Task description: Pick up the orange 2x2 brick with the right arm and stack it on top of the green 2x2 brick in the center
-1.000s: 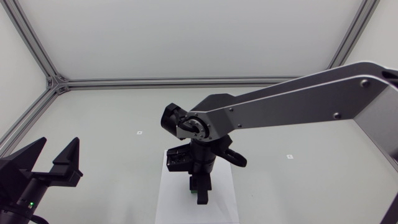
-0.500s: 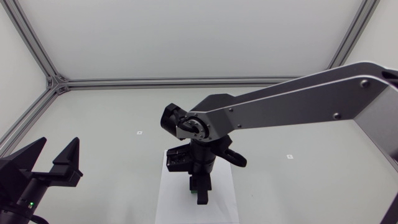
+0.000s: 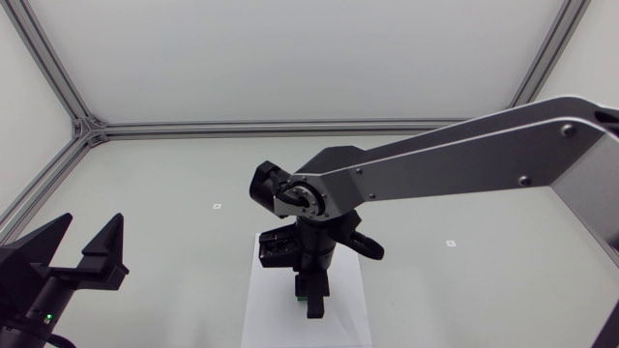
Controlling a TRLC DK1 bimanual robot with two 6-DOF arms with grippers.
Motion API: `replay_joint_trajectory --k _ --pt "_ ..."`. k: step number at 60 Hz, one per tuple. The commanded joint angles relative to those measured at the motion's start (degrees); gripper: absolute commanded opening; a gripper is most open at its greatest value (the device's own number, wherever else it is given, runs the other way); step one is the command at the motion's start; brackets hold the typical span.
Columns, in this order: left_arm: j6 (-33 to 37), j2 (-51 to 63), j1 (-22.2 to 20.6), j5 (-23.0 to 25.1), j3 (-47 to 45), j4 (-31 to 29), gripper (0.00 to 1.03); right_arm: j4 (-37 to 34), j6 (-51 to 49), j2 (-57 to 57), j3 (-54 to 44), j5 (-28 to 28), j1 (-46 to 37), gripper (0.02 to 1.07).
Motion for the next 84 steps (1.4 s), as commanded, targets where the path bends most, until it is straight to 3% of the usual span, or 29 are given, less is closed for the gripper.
replay_joint_trajectory --k 1,21,40,59,76,84 --pt "0.31 -0.23 -0.04 0.16 -2.35 -0.65 0.99 -1.93 -0.33 1.04 -1.22 -0.65 0.78 0.40" --pt "0.31 -0.23 -0.04 0.16 -2.35 -0.65 0.99 -1.67 -0.16 0.42 -1.14 -0.82 0.70 0.48" --pt "0.31 -0.23 -0.04 0.16 -2.35 -0.65 0.99 -1.58 -0.07 -0.02 -0.96 -1.09 0.70 0.65" --pt "0.31 -0.23 -0.04 0.16 -2.35 -0.65 0.99 -1.49 0.20 -1.33 -0.61 -1.09 0.70 0.72" --pt "0.31 -0.23 -0.04 0.16 -2.35 -0.65 0.99 -1.93 1.25 -4.41 -0.35 -1.09 0.78 1.01" --pt "0.31 -0.23 -0.04 0.16 -2.35 -0.65 0.99 -2.90 1.69 -6.78 -0.17 -1.09 0.78 1.02"
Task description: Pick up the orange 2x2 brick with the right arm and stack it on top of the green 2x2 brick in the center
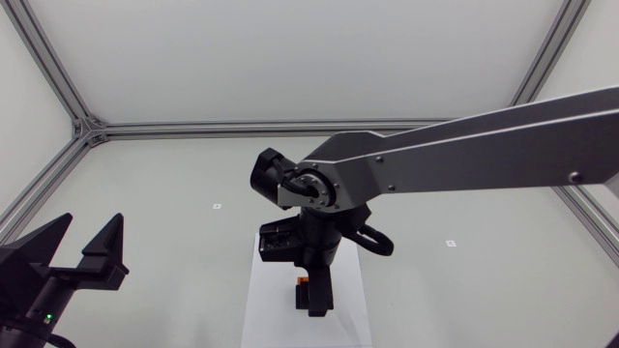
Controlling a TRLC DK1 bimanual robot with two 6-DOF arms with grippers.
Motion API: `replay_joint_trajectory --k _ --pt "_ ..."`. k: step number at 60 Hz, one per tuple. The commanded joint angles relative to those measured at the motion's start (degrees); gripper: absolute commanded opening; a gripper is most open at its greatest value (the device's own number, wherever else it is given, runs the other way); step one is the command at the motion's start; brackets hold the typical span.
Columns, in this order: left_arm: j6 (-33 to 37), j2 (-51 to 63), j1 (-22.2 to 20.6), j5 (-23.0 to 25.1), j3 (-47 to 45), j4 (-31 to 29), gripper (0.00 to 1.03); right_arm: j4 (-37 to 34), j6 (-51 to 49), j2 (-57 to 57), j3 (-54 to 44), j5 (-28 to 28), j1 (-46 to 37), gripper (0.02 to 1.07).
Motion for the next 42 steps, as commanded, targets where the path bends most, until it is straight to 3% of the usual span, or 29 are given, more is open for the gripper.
replay_joint_trajectory --k 1,23,42 --pt "0.33 -0.23 -0.04 0.16 -2.35 -0.65 0.99 -1.46 1.01 -2.85 -0.15 -0.21 0.63 1.02" --pt "0.33 -0.23 -0.04 0.16 -2.35 -0.65 0.99 -3.92 3.56 -17.18 -1.99 -0.21 -1.48 1.02" --pt "0.33 -0.23 -0.04 0.16 -2.35 -0.65 0.99 -2.87 3.47 -31.94 -10.52 -4.52 -17.74 1.02"
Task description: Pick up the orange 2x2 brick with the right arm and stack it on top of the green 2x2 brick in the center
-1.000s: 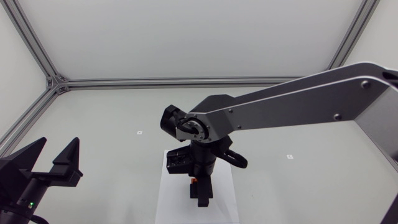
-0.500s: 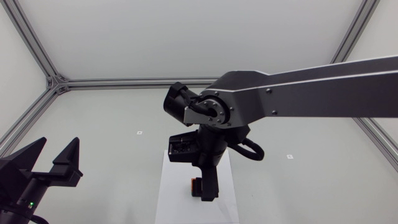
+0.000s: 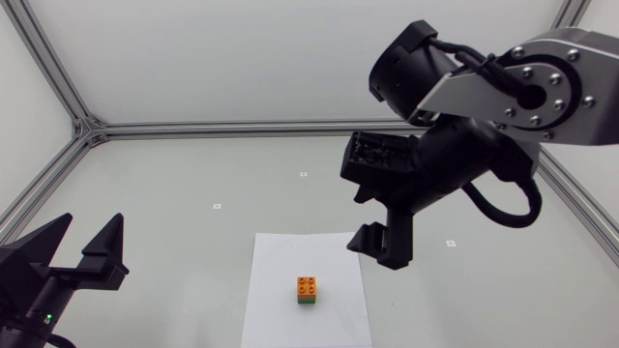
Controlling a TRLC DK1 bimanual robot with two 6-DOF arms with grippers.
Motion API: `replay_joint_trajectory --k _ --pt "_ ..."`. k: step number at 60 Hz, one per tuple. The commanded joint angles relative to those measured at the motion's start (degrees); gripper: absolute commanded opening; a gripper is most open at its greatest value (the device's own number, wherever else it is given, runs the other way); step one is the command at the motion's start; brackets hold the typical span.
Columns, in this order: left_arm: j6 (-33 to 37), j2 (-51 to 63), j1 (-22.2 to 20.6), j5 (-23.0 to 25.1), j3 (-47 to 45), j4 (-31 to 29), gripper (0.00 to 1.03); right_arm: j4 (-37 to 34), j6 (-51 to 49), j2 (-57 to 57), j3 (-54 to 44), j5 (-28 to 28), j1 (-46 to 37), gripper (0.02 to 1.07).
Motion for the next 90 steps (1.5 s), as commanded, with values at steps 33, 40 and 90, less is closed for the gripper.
replay_joint_trajectory --k 33,40,90 --pt "0.31 -0.23 -0.04 0.16 -2.35 -0.65 0.99 5.38 -1.06 -18.61 -14.27 -6.60 -37.67 1.02" --pt "0.31 -0.23 -0.04 0.16 -2.35 -0.65 0.99 6.35 -1.67 -20.98 -17.17 -6.69 -40.92 1.02" --pt "0.31 -0.23 -0.04 0.16 -2.35 -0.65 0.99 35.47 13.48 -58.60 -46.71 9.26 -39.39 1.02"
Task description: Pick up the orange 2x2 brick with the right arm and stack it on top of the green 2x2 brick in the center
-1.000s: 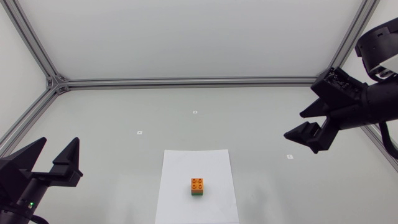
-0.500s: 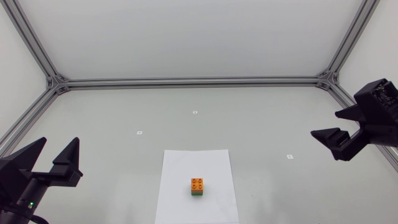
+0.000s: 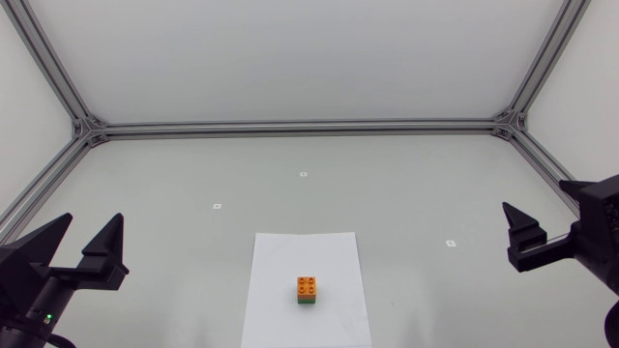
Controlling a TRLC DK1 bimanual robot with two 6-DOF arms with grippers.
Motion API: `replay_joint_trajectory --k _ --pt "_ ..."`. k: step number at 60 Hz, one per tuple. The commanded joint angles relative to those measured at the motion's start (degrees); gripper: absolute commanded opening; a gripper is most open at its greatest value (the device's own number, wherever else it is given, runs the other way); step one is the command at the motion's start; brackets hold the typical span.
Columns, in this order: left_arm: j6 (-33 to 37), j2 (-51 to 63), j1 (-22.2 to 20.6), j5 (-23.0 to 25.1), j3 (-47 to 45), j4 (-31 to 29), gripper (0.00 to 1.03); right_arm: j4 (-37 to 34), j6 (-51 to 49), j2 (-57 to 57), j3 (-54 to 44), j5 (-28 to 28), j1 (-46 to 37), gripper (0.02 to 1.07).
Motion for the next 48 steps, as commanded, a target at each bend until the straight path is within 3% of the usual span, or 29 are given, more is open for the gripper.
replay_joint_trajectory --k 1,48 --pt "0.33 -0.23 -0.04 0.16 -2.35 -0.65 0.99 2.07 4.10 -2.15 -3.09 0.31 0.53 1.02" --pt "0.33 -0.23 -0.04 0.16 -2.35 -0.65 0.99 18.57 25.87 -20.84 -22.81 -0.51 2.66 1.02"
